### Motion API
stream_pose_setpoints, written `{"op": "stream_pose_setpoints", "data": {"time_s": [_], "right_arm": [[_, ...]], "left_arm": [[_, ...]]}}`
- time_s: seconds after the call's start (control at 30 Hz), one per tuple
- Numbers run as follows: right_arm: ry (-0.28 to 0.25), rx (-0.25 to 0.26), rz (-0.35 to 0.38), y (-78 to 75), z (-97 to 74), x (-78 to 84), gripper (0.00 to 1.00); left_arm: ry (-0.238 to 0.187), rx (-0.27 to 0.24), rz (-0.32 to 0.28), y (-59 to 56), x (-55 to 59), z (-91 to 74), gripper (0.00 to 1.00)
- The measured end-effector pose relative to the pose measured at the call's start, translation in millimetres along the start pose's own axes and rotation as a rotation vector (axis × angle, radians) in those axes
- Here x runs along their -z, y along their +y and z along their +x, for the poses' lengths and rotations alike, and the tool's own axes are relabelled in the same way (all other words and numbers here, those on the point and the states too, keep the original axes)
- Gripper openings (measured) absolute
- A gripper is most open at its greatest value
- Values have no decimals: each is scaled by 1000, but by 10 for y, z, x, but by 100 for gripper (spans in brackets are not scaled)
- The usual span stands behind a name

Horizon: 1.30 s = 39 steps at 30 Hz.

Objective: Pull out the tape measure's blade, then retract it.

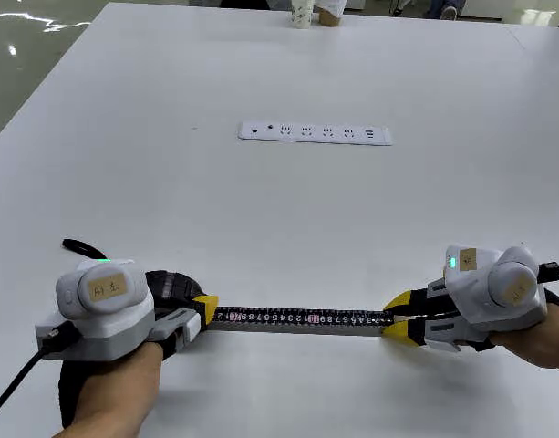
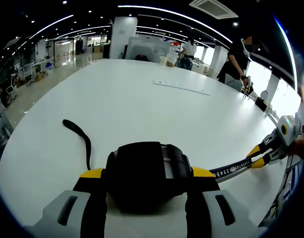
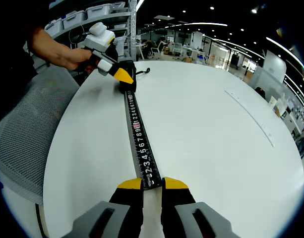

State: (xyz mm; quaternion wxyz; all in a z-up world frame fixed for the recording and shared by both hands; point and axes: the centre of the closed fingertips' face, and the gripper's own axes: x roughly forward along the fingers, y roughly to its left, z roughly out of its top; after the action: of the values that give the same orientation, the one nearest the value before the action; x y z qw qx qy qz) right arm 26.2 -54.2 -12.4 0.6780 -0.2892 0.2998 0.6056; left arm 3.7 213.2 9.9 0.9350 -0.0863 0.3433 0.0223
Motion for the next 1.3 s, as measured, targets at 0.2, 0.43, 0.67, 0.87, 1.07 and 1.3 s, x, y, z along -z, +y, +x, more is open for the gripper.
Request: {"op": "stream_pose_setpoints", "data": {"time_s": [0.2, 0.43, 0.67, 0.87, 1.07, 1.3], "right_arm": [[-5, -5, 0, 13, 21, -28, 9], [-10, -14, -11, 40, 91, -111, 9], [-18, -20, -15, 56, 144, -176, 9], [-23, -25, -18, 82, 178, -229, 10], [-30, -31, -20, 105, 223, -289, 10], [-36, -35, -19, 130, 260, -344, 10]], "left_arm": [[1, 5, -11, 12, -1, -4, 59], [4, 9, -13, 12, 0, 1, 59], [5, 12, -15, 15, -1, 3, 59], [6, 14, -16, 16, -1, 2, 59], [7, 14, -18, 15, -1, -4, 59], [8, 18, -19, 16, -1, -5, 60]]}}
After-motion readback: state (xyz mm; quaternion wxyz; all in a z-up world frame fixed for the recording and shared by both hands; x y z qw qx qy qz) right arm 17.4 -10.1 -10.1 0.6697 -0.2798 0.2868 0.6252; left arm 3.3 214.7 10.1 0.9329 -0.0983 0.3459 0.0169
